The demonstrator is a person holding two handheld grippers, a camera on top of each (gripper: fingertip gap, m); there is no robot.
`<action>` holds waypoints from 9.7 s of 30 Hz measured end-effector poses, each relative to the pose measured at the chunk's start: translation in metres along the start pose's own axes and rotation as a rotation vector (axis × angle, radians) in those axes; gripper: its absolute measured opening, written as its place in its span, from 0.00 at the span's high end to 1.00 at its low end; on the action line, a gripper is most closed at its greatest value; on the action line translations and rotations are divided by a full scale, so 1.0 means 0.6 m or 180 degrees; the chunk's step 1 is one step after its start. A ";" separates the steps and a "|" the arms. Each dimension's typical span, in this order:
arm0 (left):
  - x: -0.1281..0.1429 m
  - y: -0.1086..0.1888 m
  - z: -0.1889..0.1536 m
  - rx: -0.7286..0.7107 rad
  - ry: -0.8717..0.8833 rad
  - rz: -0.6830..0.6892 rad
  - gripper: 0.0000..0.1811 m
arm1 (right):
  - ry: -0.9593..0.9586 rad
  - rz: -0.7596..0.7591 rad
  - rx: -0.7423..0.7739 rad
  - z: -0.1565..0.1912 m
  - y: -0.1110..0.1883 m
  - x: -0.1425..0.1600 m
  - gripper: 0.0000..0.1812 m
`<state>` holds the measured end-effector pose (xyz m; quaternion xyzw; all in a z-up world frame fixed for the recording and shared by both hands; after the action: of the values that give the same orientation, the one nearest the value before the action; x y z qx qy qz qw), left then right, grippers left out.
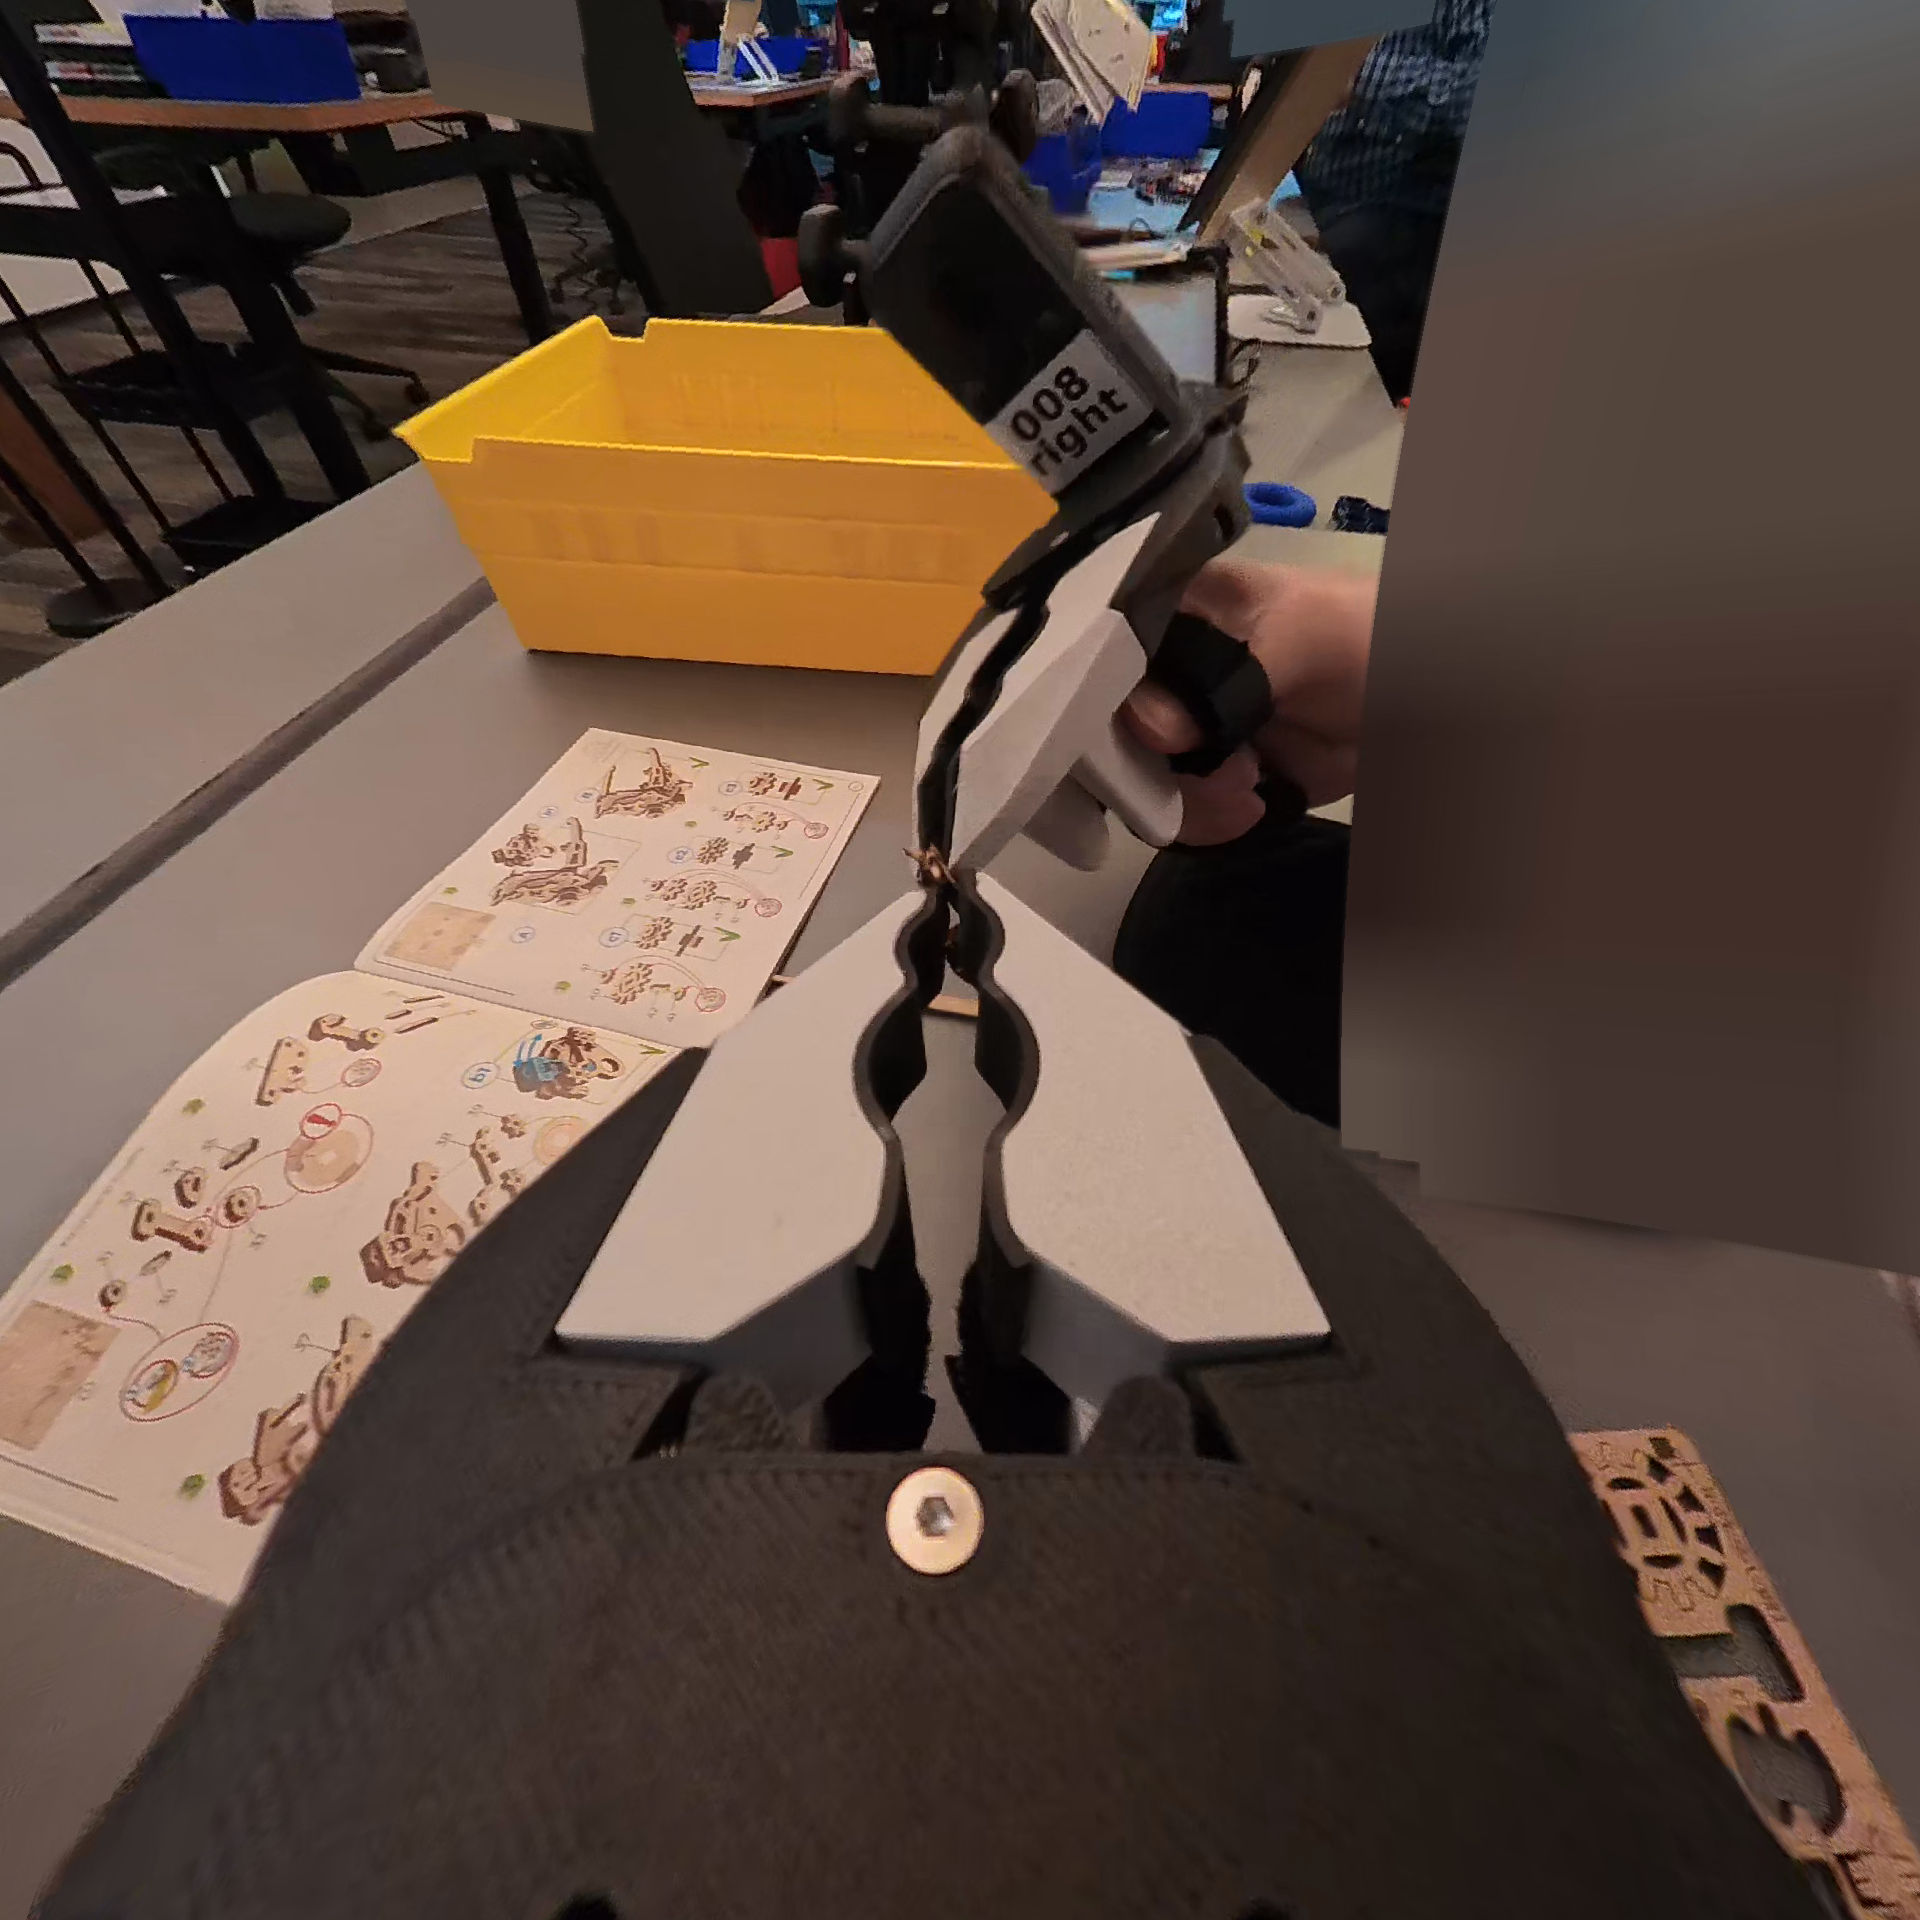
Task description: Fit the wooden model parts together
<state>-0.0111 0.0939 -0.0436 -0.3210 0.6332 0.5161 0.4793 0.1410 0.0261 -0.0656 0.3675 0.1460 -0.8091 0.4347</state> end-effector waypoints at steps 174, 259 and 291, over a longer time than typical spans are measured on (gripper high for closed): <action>0.071 -0.040 0.017 0.1498 0.1105 0.0895 1.00 | 0.1374 0.1673 -0.0308 -0.024 -0.021 0.051 1.00; 0.075 -0.041 0.028 0.1528 0.1631 0.0738 1.00 | 0.2396 0.1235 -0.0065 -0.005 -0.010 0.048 1.00; 0.077 -0.042 0.030 0.1152 0.1241 0.0729 1.00 | 0.0984 0.1312 -0.0319 -0.046 -0.011 0.043 0.94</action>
<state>0.0014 0.1088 -0.0958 -0.2498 0.8273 0.3740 0.3366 0.1396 0.0299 -0.1039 0.4868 0.1726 -0.6295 0.5805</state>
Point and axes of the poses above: each gripper's, where its closed fingertips meet, y back along the fingers, x out of its underside, z = x × y across the jaws, the point moved 9 cm from there along y, back along the fingers, and after that the axes turned 4 degrees about z, right-handed, at the moved point
